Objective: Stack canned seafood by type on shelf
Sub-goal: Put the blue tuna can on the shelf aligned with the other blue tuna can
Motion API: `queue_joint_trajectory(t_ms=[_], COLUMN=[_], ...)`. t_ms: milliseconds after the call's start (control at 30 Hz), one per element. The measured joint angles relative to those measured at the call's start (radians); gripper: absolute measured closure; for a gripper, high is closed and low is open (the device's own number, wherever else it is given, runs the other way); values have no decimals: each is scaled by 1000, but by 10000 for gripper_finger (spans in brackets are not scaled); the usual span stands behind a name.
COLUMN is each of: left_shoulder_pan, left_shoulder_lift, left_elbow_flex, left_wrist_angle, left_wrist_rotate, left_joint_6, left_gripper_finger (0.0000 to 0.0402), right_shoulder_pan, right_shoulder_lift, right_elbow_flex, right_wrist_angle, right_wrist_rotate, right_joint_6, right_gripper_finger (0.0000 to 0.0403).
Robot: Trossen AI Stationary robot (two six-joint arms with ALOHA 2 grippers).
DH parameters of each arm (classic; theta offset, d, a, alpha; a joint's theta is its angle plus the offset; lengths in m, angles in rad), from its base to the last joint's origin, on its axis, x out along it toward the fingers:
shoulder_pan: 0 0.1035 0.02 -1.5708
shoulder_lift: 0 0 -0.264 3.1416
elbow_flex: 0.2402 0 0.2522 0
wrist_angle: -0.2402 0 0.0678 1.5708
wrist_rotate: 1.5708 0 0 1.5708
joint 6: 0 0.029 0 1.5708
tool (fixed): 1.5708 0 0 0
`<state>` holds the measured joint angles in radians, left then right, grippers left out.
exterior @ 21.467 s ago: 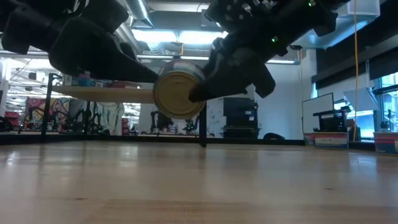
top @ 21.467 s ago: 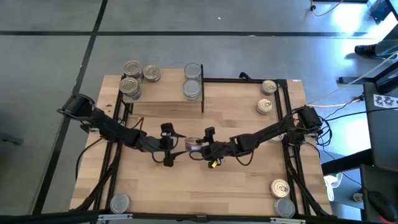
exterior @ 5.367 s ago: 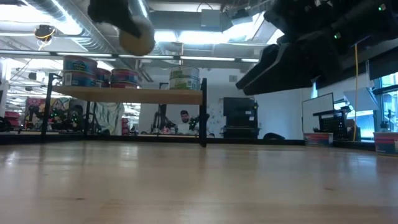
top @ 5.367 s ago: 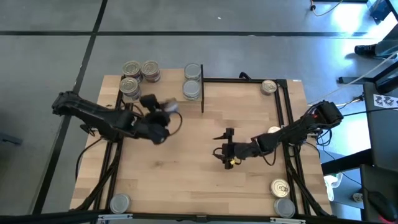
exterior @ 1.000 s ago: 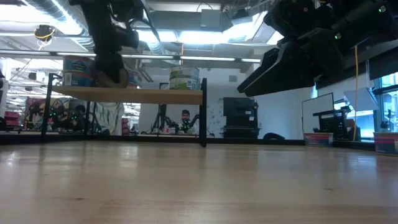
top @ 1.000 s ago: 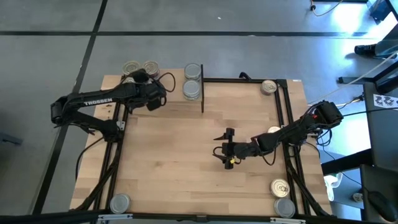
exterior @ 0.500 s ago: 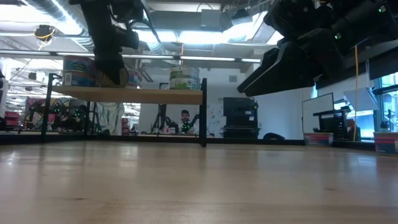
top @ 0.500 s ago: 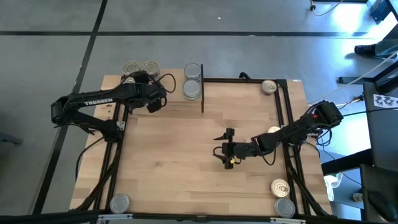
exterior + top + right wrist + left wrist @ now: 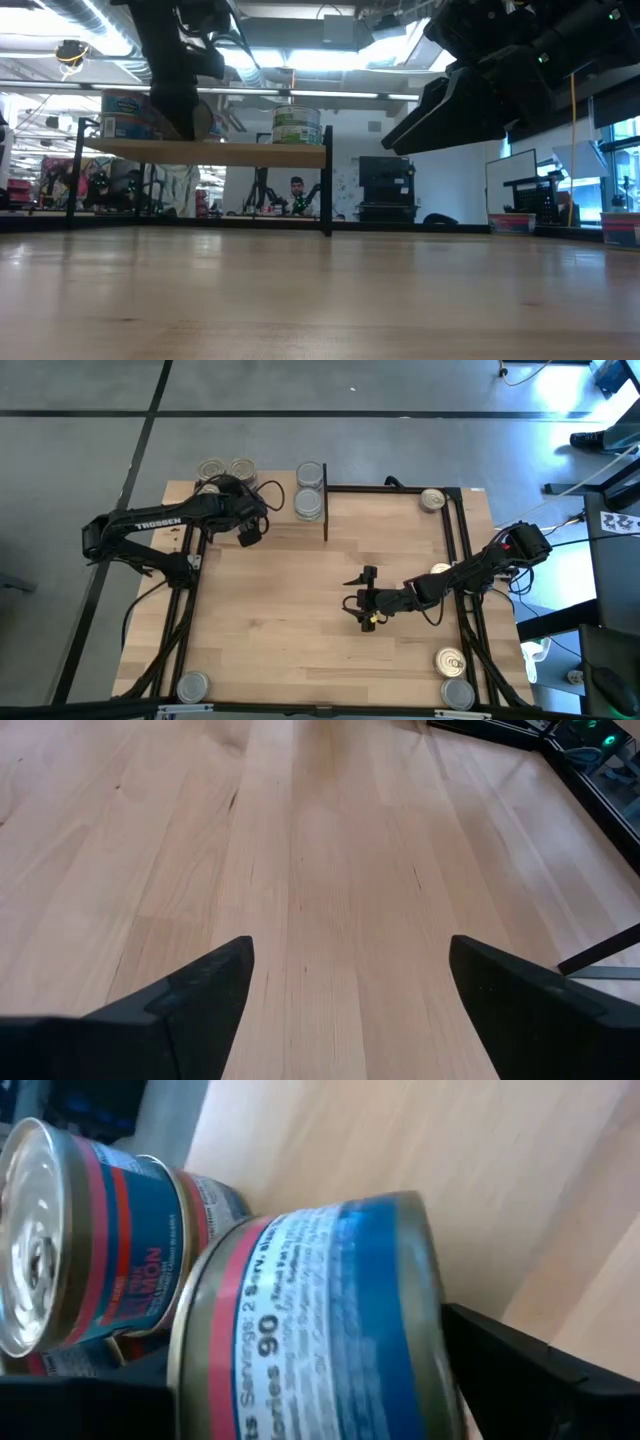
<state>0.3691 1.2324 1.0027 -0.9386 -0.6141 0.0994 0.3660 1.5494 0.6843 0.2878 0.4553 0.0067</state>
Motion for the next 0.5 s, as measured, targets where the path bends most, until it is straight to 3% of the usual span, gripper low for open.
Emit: queue_joint_trajectory(t_ms=[333,500], left_shoulder_pan=[-11,-49], left_shoulder_lift=[0,1], left_elbow_flex=[0,0], left_wrist_angle=[-1,-1], left_wrist_rotate=[-2,-150], left_joint_6=[30,69], left_gripper_finger=[213,240], right_shoulder_pan=[0,0], right_shoulder_lift=[0,0], right_elbow_flex=[0,0], right_wrist_angle=[0,0], right_wrist_rotate=[0,0], right_joint_6=[0,0], right_gripper_finger=[68,68])
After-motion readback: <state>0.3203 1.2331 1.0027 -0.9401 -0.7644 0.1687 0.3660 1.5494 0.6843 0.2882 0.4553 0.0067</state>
